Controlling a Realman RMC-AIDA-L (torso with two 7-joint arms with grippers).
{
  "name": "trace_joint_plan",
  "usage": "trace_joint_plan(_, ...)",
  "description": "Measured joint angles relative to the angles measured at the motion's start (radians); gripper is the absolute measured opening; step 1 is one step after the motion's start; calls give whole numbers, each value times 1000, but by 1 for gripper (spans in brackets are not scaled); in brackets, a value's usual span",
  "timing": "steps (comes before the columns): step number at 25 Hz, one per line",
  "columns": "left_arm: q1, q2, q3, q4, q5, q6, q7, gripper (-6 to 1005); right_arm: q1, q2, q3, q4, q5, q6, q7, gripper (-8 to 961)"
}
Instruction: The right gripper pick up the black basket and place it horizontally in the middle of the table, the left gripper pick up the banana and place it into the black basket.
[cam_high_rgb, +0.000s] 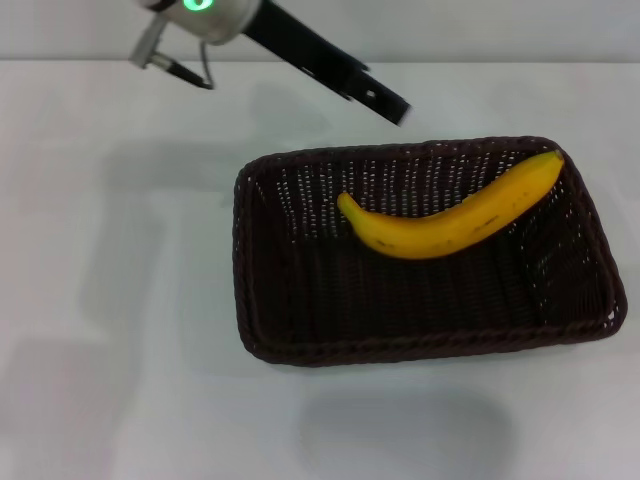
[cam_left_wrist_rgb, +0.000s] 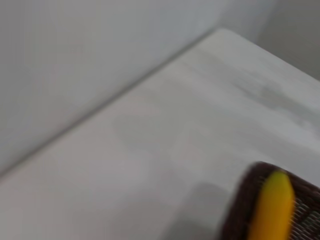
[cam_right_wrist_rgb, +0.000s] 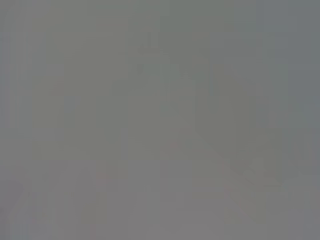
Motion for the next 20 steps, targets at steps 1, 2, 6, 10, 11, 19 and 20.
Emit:
trace_joint_plan(1, 24, 0, 0, 22, -7, 15, 16, 786, 0, 0, 0, 2, 0, 3, 1, 671)
trace_joint_plan(2, 61, -1, 0, 53, -21, 41, 48, 801, -1, 0, 0, 6, 0, 9, 1, 671)
trace_joint_plan(6, 249, -2, -1, 163, -159, 185, 226, 864, 1, 3, 0, 59, 18, 60, -3, 671)
trace_joint_plan(10, 449, -1, -7, 187, -374, 359, 474, 895, 8, 3, 0, 158, 85, 127, -45, 671)
trace_joint_plan(11, 503, -1, -8, 182, -452, 396, 553, 895, 9, 3, 0, 178, 93, 140, -62, 671)
trace_joint_plan(19, 772, -4, -6, -96, -1175, 447, 1321, 894, 18, 6, 0, 315, 128, 191, -172, 670)
trace_joint_plan(20, 785, -4, -6, -172, -1290, 423, 1446, 894, 18, 6, 1, 329, 139, 191, -177, 670)
